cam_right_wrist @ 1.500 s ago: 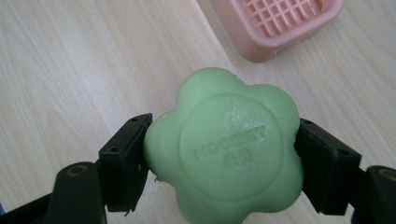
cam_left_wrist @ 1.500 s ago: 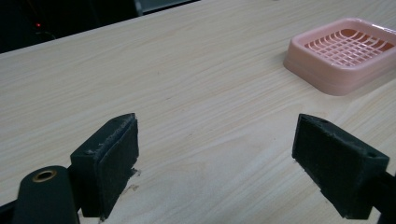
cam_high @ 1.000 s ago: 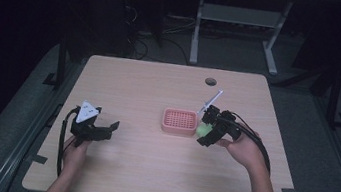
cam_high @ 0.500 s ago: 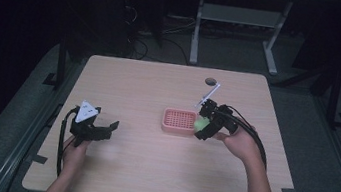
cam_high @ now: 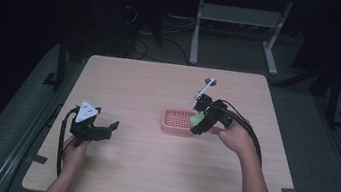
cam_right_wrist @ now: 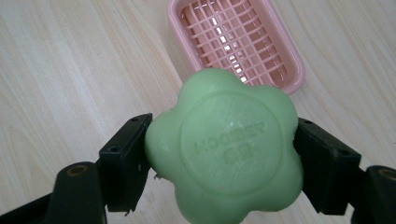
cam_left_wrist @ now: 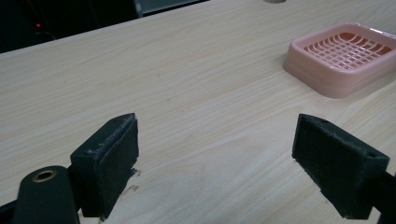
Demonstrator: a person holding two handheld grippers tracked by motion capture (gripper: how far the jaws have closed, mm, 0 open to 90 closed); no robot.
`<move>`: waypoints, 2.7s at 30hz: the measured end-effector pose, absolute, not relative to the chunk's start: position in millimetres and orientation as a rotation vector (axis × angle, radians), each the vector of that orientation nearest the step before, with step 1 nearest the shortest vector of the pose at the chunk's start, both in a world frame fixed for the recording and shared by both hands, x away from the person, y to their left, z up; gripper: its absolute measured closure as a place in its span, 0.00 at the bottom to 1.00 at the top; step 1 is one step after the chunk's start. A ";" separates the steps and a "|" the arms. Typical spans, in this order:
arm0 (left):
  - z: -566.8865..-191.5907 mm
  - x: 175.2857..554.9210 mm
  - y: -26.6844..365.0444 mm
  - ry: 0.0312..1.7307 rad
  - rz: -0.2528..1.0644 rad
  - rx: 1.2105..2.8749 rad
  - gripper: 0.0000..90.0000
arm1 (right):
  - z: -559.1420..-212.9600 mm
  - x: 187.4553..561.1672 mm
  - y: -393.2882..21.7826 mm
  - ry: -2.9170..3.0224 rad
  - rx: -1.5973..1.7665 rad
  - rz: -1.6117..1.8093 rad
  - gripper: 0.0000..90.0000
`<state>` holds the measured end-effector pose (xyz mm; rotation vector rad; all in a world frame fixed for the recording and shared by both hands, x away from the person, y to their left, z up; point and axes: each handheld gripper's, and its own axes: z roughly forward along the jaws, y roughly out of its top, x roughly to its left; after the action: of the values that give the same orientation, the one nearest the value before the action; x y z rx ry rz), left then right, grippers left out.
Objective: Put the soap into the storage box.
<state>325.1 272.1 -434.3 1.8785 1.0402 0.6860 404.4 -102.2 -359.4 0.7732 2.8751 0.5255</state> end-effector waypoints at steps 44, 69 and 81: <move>-434.5 325.7 274.3 1.047 0.680 1.864 0.16 | -370.2 449.4 -67.4 2.917 0.792 0.498 0.29; -434.4 325.6 274.0 1.044 0.678 1.870 0.16 | -383.1 466.4 -46.5 2.932 0.828 0.466 0.29; -434.7 325.5 273.1 1.040 0.673 1.868 0.16 | -398.9 472.9 -42.0 2.950 0.866 0.427 0.29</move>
<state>325.5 273.1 -434.7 1.8681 1.0405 0.6734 472.9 -42.0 -398.9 0.8657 2.9503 0.4270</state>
